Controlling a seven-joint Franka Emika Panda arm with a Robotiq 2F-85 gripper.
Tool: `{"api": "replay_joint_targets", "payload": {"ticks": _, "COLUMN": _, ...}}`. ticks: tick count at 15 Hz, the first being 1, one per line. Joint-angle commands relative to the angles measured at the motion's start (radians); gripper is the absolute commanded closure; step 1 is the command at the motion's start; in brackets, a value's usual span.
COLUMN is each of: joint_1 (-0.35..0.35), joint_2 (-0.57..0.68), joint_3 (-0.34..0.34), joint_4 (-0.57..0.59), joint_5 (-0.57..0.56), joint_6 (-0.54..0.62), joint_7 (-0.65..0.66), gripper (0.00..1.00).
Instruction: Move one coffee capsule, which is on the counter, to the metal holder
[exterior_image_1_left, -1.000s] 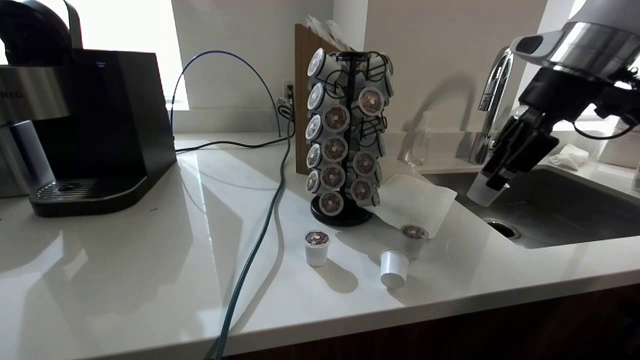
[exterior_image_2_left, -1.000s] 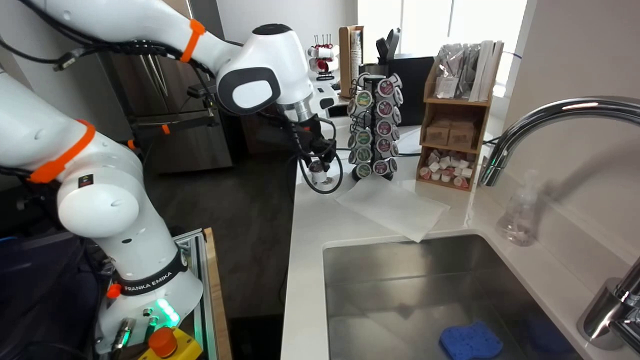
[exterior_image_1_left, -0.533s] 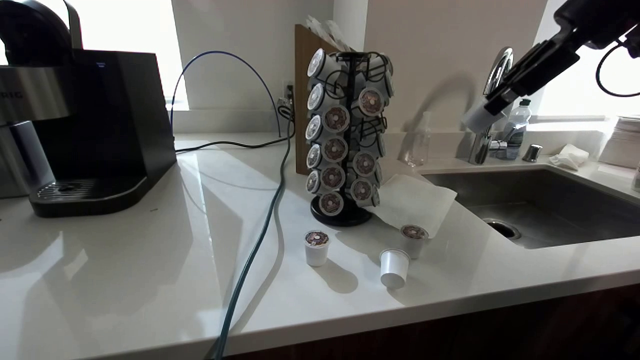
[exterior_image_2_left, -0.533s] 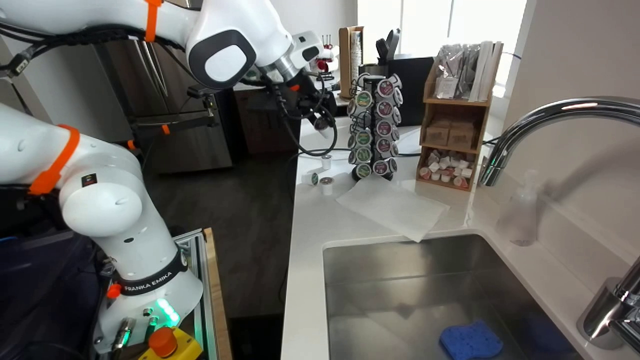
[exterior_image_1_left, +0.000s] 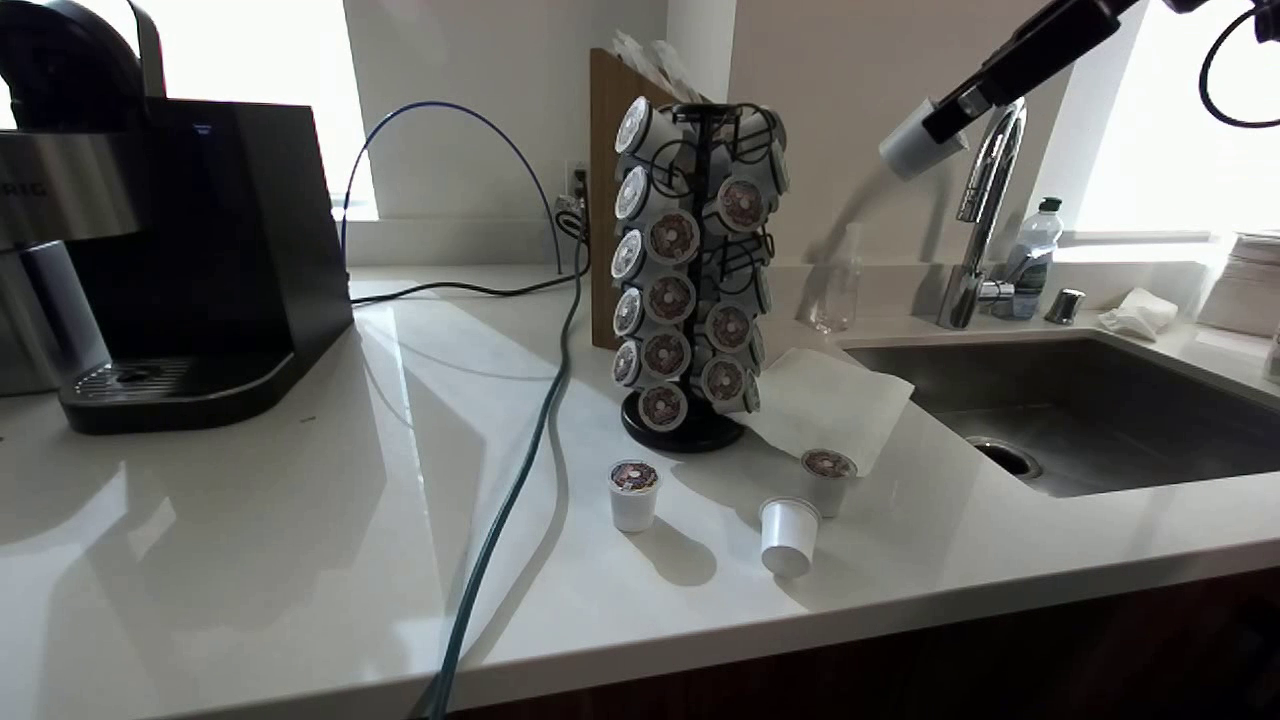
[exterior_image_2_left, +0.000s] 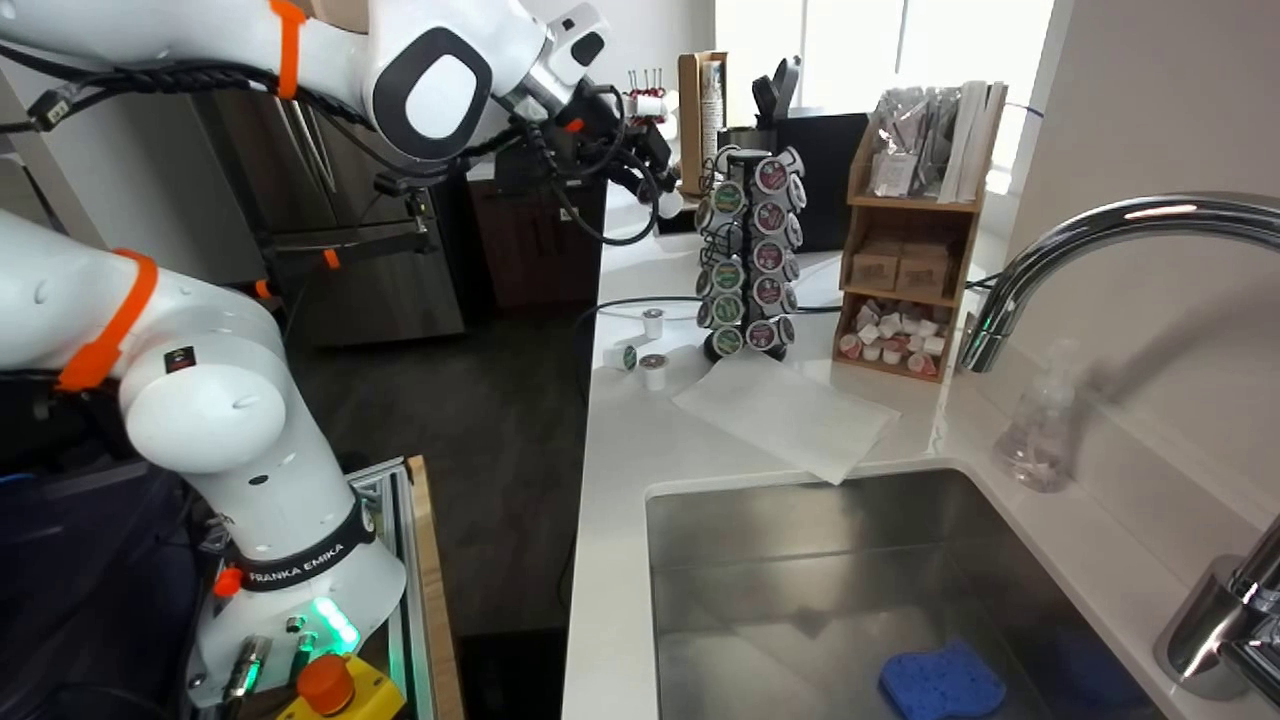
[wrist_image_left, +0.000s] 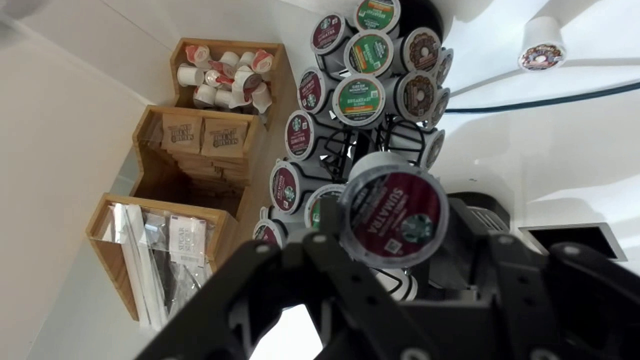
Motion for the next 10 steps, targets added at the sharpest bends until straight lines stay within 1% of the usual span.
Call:
{"api": "replay_joint_targets", "payload": {"ticks": 1, "joint_1": 0.099, "joint_2": 0.061, "joint_3": -0.092, "joint_4": 0.001, "joint_5": 0.018, "joint_6": 0.048, "joint_7": 0.035, "gripper": 0.71}}
{"api": "replay_joint_targets", "payload": {"ticks": 2, "joint_1": 0.149, "joint_2": 0.081, "joint_3": -0.155, "joint_4": 0.001, "joint_5": 0.05, "joint_6": 0.054, "joint_7": 0.016, "gripper": 0.71}}
{"api": "replay_joint_targets", "payload": {"ticks": 3, "joint_1": 0.187, "joint_2": 0.091, "joint_3": -0.203, "joint_4": 0.0, "joint_5": 0.074, "joint_6": 0.06, "joint_7": 0.0, "gripper": 0.71}}
{"api": "replay_joint_targets", "payload": {"ticks": 4, "joint_1": 0.238, "joint_2": 0.108, "joint_3": -0.272, "joint_4": -0.001, "joint_5": 0.106, "joint_6": 0.066, "joint_7": -0.026, "gripper": 0.71}}
{"api": "replay_joint_targets", "payload": {"ticks": 8, "joint_1": 0.367, "joint_2": 0.12, "joint_3": -0.472, "joint_4": -0.003, "joint_5": 0.205, "joint_6": 0.087, "joint_7": -0.086, "gripper": 0.71}}
{"api": "replay_joint_targets", "payload": {"ticks": 9, "joint_1": 0.419, "joint_2": 0.087, "joint_3": -0.533, "joint_4": -0.003, "joint_5": 0.211, "joint_6": 0.0, "joint_7": -0.141, "gripper": 0.71}}
{"api": "replay_joint_targets", "payload": {"ticks": 10, "joint_1": 0.334, "joint_2": 0.115, "joint_3": -0.445, "joint_4": -0.003, "joint_5": 0.169, "joint_6": 0.051, "joint_7": -0.079, "gripper": 0.71}}
